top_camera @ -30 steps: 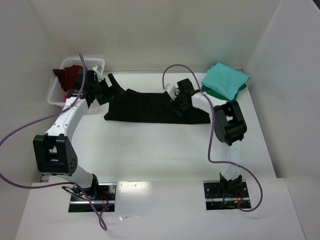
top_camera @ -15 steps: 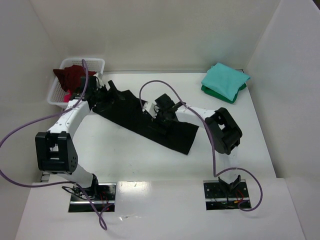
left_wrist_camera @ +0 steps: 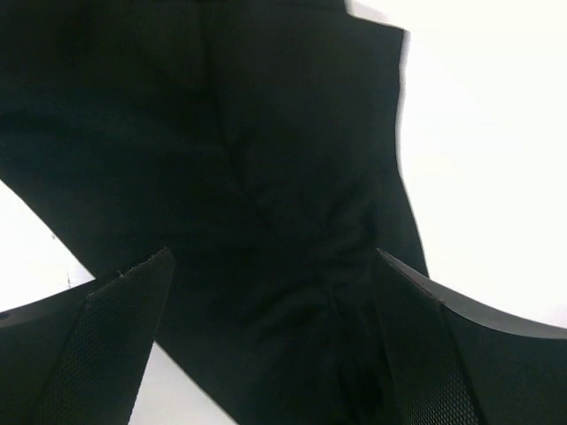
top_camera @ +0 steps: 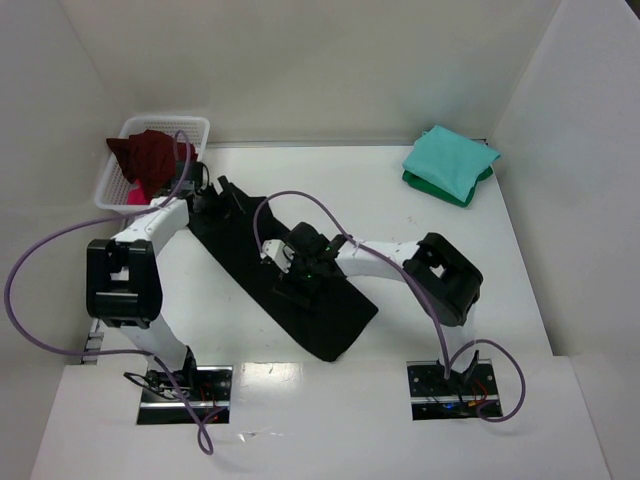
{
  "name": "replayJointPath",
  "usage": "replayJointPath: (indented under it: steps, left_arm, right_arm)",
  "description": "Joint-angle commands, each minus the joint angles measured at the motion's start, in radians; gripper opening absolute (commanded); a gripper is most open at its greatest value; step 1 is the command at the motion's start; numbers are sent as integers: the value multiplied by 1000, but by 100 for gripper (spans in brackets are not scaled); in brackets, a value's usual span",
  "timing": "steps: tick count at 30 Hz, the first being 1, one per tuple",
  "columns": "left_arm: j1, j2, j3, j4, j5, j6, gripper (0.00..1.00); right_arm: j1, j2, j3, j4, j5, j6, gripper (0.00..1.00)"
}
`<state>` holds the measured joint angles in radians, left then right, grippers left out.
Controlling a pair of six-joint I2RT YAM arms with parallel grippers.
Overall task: Fold and stack the t-shirts
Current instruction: Rotate the tshirt 90 degrees
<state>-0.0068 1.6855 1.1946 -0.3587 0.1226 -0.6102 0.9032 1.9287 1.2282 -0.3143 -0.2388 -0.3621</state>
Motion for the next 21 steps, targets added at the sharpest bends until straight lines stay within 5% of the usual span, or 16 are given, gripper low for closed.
replayJointPath:
  steps: [1, 21]
  left_arm:
    - [-8, 55, 7, 33, -52, -20, 99]
    - [-129, 350, 185, -9, -159, -57, 99]
  right_arm:
    - [19, -85, -92, 1, -92, 122, 100]
    - [28, -137, -133, 18, -112, 143, 100]
